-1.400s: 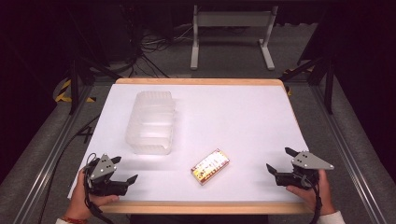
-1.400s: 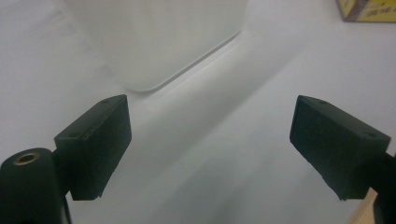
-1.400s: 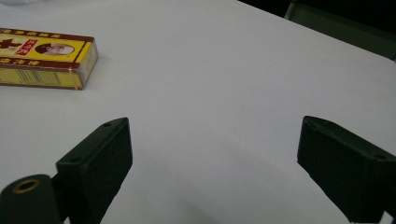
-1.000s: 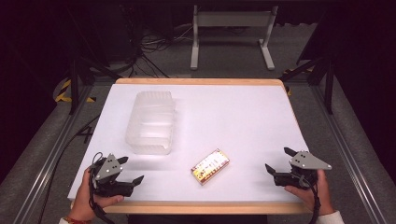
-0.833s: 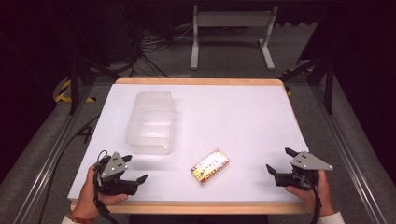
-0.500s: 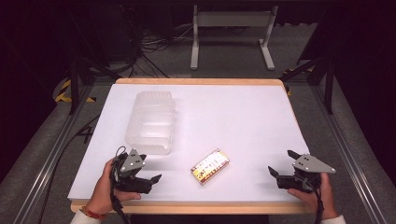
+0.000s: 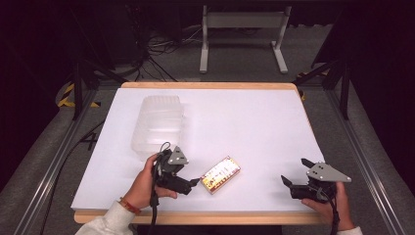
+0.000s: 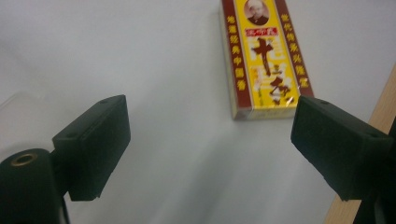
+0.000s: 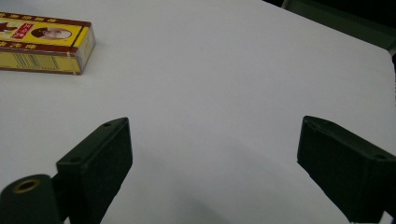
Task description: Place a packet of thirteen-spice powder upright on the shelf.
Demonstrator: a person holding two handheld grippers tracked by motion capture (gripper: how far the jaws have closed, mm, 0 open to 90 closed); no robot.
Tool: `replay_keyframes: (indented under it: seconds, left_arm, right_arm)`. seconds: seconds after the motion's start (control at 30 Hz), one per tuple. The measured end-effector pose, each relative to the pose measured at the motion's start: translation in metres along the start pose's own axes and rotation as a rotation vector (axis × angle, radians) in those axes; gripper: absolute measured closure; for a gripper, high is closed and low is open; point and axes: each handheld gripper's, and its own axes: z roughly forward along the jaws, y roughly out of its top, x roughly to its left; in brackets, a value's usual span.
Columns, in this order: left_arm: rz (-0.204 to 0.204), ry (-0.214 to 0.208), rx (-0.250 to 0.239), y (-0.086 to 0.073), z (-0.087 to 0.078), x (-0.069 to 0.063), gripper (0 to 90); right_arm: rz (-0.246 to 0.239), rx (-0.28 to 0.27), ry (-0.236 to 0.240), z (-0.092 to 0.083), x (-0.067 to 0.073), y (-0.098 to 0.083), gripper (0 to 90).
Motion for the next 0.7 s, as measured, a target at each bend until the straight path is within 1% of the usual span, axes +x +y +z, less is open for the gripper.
replay_keyframes:
  seconds: [0.03,0.1,0.2,0.3,0.33,0.4,0.47,0.53,0.63,0.7]
  left_arm:
    - [0.000,0.000,0.000,0.000,0.000,0.000,12.0]
    - [0.003,-0.031,-0.001,0.011,0.012,-0.003,11.2]
    - [0.019,-0.033,0.018,0.024,0.027,-0.008,10.6]
    - [0.015,-0.058,0.033,0.035,0.040,-0.011,10.2]
    - [0.015,-0.058,0.033,0.035,0.040,-0.011,9.8]
    - [0.022,-0.078,0.046,0.044,0.048,-0.014,9.3]
    - [0.030,-0.070,0.056,0.051,0.055,-0.017,9.3]
    - [0.022,-0.089,0.064,0.056,0.060,-0.018,9.7]
    - [0.018,-0.100,0.089,0.064,0.069,-0.020,10.2]
    - [0.021,-0.097,0.102,0.067,0.075,-0.020,10.9]
  right_arm:
    - [0.000,0.000,0.000,0.000,0.000,0.000,10.9]
    - [0.002,0.000,-0.001,0.000,0.000,0.000,10.9]
    - [0.003,0.001,0.001,0.000,0.000,-0.001,10.9]
    - [0.001,0.005,0.004,0.001,0.000,-0.001,10.9]
    - [0.001,0.006,0.003,0.001,0.000,-0.001,10.9]
    - [0.001,0.006,0.004,0.002,0.000,-0.001,10.9]
    - [0.003,0.008,0.004,0.002,0.000,-0.001,10.9]
    - [0.003,0.007,0.004,0.002,0.000,-0.002,10.9]
    - [0.005,0.010,0.005,0.002,0.000,-0.002,10.9]
    - [0.004,0.011,0.005,0.002,-0.001,-0.002,10.9]
